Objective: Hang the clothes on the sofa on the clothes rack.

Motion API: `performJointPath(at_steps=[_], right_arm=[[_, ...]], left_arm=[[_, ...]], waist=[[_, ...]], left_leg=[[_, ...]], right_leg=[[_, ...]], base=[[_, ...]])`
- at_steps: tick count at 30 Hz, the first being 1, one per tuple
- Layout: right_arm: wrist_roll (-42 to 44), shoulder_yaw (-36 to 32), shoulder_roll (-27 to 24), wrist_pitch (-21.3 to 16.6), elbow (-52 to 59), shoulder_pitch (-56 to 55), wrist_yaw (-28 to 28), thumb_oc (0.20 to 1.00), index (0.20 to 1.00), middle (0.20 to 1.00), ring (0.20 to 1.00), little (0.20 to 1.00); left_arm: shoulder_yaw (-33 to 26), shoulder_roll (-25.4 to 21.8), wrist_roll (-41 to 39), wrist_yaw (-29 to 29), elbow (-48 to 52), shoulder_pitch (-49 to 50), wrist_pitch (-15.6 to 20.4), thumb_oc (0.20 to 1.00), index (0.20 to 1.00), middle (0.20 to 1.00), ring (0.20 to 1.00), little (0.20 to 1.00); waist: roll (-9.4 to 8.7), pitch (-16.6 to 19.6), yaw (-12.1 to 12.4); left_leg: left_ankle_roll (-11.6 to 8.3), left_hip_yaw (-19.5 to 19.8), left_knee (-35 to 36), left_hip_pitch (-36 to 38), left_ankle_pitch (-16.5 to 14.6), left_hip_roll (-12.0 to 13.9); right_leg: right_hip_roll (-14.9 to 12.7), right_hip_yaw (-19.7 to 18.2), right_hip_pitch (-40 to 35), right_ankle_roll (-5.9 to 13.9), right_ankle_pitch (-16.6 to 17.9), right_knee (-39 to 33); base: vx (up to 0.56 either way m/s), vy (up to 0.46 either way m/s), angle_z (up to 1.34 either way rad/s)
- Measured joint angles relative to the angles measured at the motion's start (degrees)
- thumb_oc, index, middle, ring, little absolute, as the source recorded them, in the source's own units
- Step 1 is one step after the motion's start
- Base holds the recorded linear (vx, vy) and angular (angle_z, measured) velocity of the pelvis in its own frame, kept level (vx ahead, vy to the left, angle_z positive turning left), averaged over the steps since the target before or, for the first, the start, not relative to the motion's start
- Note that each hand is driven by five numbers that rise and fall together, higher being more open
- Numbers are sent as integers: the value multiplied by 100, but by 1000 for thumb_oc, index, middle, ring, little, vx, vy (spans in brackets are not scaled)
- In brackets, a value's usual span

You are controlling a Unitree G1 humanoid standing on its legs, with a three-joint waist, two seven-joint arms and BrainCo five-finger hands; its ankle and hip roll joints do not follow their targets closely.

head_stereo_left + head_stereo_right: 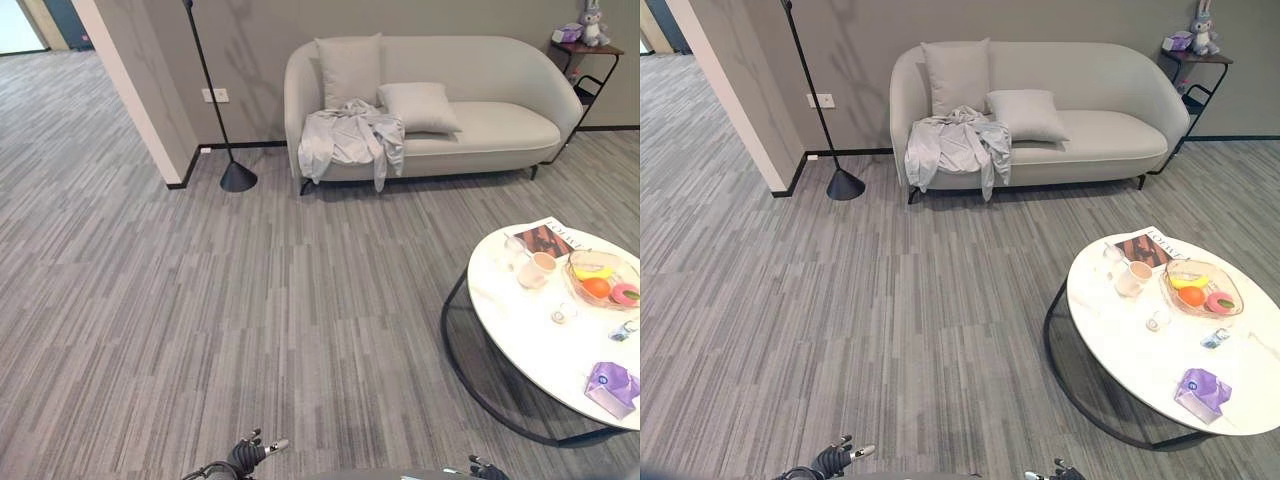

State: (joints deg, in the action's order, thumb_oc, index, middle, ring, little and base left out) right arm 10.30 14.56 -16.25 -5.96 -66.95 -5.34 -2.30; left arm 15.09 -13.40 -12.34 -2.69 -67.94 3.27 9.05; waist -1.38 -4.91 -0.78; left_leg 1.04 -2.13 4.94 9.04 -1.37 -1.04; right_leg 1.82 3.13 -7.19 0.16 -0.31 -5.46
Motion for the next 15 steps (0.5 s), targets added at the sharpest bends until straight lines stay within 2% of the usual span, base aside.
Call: performJointPath(at_steps=[4, 5, 7, 8, 9, 10, 11, 12, 13, 14, 15], right_arm=[[131, -14, 8, -3, 4, 26, -22, 1000, 1000, 1000, 1000, 1000], [224, -3, 48, -12, 8, 89, -51, 1000, 1000, 1000, 1000, 1000], [230, -2, 81, -67, 48, 179, -52, 1000, 1000, 1000, 1000, 1000], [284, -15, 73, -112, 66, 185, -46, 1000, 1000, 1000, 1000, 1000], [373, -64, 58, -114, 68, 218, -46, 1000, 1000, 1000, 1000, 1000], [452, -109, 20, -113, 73, 242, -38, 1000, 1000, 1000, 1000, 1000], [460, -155, -20, -110, 63, 261, -30, 1000, 1000, 1000, 1000, 1000], [472, -159, -22, -92, 37, 329, 1, 1000, 1000, 1000, 1000, 1000], [513, -154, -18, -91, 34, 397, 6, 1000, 1000, 1000, 1000, 1000], [563, -162, -24, -91, -10, 480, 5, 1000, 1000, 1000, 1000, 1000], [566, -160, -38, -96, -21, 600, 6, 1000, 1000, 1000, 1000, 1000]], left_arm=[[-9, -11, -8, 0, 1, 2, -1, 1000, 1000, 1000, 1000, 1000], [-173, -75, -18, -1, 68, -17, 4, 1000, 1000, 1000, 1000, 1000], [-226, -193, -28, 2, 66, -157, 1, 1000, 1000, 1000, 1000, 1000], [-228, -213, -68, -1, 88, -218, 3, 1000, 1000, 1000, 1000, 1000], [-237, -211, -169, -2, 119, -296, 15, 1000, 1000, 1000, 1000, 1000], [-251, -218, -269, 8, 73, -384, 29, 1000, 1000, 1000, 1000, 1000], [-246, -192, -277, 12, 12, -445, 27, 1000, 1000, 1000, 1000, 1000], [-248, -181, -277, 11, -56, -467, 28, 1000, 1000, 1000, 1000, 1000], [-252, -155, -285, 10, -129, -457, 30, 1000, 1000, 1000, 1000, 1000], [-271, -93, -305, 16, -202, -452, 32, 1000, 1000, 1000, 1000, 1000], [-271, -33, -345, 20, -188, -400, 37, 1000, 1000, 1000, 1000, 1000]], waist=[[47, -37, -19], [-34, -104, 25], [-245, -283, 103], [-325, -414, 128], [-415, -566, 180], [-383, -675, 265], [-376, -743, 273], [-281, -811, 300], [-287, -819, 275], [-222, -858, 320], [-75, -919, 400]], left_leg=[[-48, -9, -60, -60, -21, 25], [-296, -37, -567, -423, -179, 64], [-366, -113, -1249, -816, -227, 64], [-395, -38, -1996, -1230, -246, 26], [-515, 170, -2926, -1700, -165, -18], [-700, 475, -3754, -2243, -23, -118], [-742, 828, -4372, -2674, 71, -213], [-739, 852, -4265, -2919, 62, -238], [-728, 734, -3389, -3009, 91, -180], [-678, 618, -2236, -2884, 135, -74], [-684, 467, -1139, -2755, 337, 94]], right_leg=[[25, 12, 25, -1, -10, 2], [48, 34, 207, -114, -83, 95], [3, 50, 304, -219, -25, 129], [-38, 44, 319, -324, -21, 135], [-58, 44, 302, -478, -10, 172], [-54, 38, 346, -556, -19, 264], [-28, 84, 363, -661, 2, 285], [-20, 75, 350, -611, -38, 199], [-25, 72, 339, -536, -79, -6], [-27, 53, 352, -336, -197, -12], [29, 76, 308, -162, -304, 1]], base=[[9, -120, -2], [-101, -217, -15], [-54, -151, -10], [-8, -126, 11], [70, -85, 10], [286, -34, 10], [369, 20, 6], [423, 84, 14], [363, 131, -5], [396, 166, -27], [438, 173, -45]])
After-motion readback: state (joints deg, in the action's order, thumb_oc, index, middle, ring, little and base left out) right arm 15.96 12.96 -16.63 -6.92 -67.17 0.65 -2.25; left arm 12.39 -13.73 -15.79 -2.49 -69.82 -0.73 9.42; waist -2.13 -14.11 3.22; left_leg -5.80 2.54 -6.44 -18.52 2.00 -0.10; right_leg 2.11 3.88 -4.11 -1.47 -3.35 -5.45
